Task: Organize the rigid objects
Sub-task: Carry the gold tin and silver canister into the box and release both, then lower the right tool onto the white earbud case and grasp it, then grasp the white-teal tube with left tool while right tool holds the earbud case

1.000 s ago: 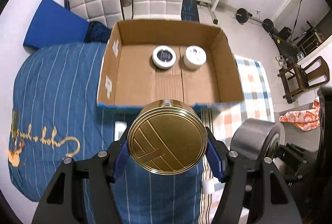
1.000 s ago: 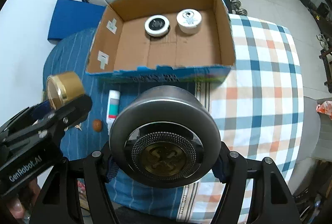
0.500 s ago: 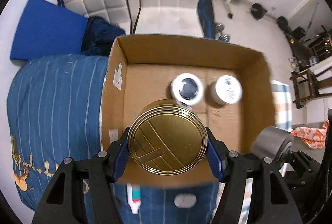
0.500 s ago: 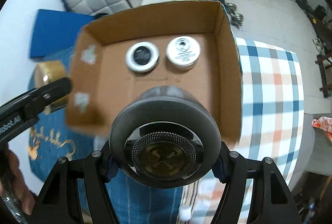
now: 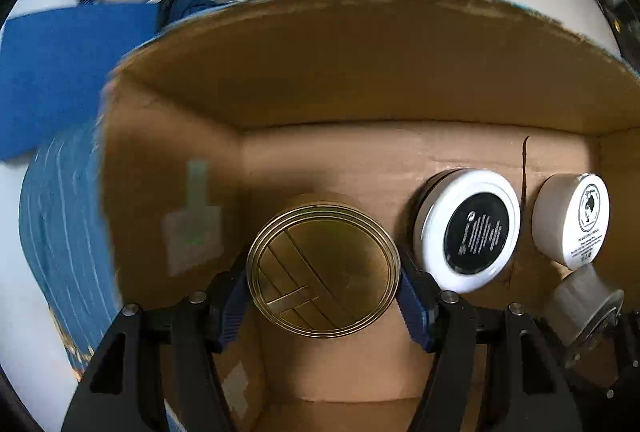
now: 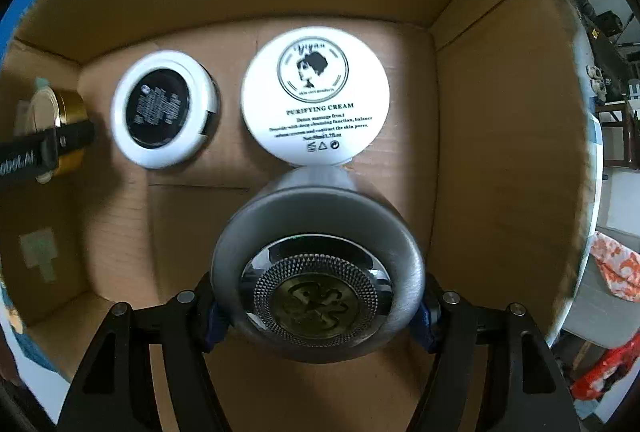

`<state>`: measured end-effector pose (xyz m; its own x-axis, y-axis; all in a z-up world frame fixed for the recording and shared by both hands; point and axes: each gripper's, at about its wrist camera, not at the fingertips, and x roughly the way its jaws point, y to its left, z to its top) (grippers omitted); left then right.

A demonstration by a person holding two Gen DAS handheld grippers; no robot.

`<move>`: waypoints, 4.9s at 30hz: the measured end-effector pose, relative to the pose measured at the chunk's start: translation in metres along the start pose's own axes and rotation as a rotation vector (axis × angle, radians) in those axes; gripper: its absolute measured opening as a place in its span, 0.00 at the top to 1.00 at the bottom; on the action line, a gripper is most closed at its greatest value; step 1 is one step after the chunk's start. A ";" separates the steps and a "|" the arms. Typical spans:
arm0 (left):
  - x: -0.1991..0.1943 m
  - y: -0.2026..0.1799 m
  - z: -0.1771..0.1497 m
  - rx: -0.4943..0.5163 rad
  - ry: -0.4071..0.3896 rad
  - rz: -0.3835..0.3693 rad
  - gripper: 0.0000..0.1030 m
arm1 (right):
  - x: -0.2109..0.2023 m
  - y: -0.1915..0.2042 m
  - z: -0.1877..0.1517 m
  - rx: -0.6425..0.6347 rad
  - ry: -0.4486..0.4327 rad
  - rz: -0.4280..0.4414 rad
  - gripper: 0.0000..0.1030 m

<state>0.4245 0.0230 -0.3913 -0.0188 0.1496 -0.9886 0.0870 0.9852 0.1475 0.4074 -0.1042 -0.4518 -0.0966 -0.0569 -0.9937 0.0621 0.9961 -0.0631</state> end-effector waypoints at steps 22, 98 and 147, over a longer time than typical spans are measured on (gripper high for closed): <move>0.005 0.023 -0.009 -0.104 0.147 -0.192 0.37 | 0.018 -0.030 0.040 0.049 0.108 0.057 0.28; 0.058 0.039 -0.258 -0.130 0.003 -0.063 0.44 | 0.054 -0.036 -0.185 0.140 0.100 0.100 0.64; 0.053 -0.040 -0.280 -0.087 0.059 -0.151 0.68 | 0.043 -0.033 -0.144 0.055 0.141 0.010 0.47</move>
<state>0.1413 0.0150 -0.4408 -0.0841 0.0013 -0.9965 -0.0073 1.0000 0.0019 0.2583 -0.1299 -0.4795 -0.2342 -0.0330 -0.9716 0.1181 0.9911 -0.0622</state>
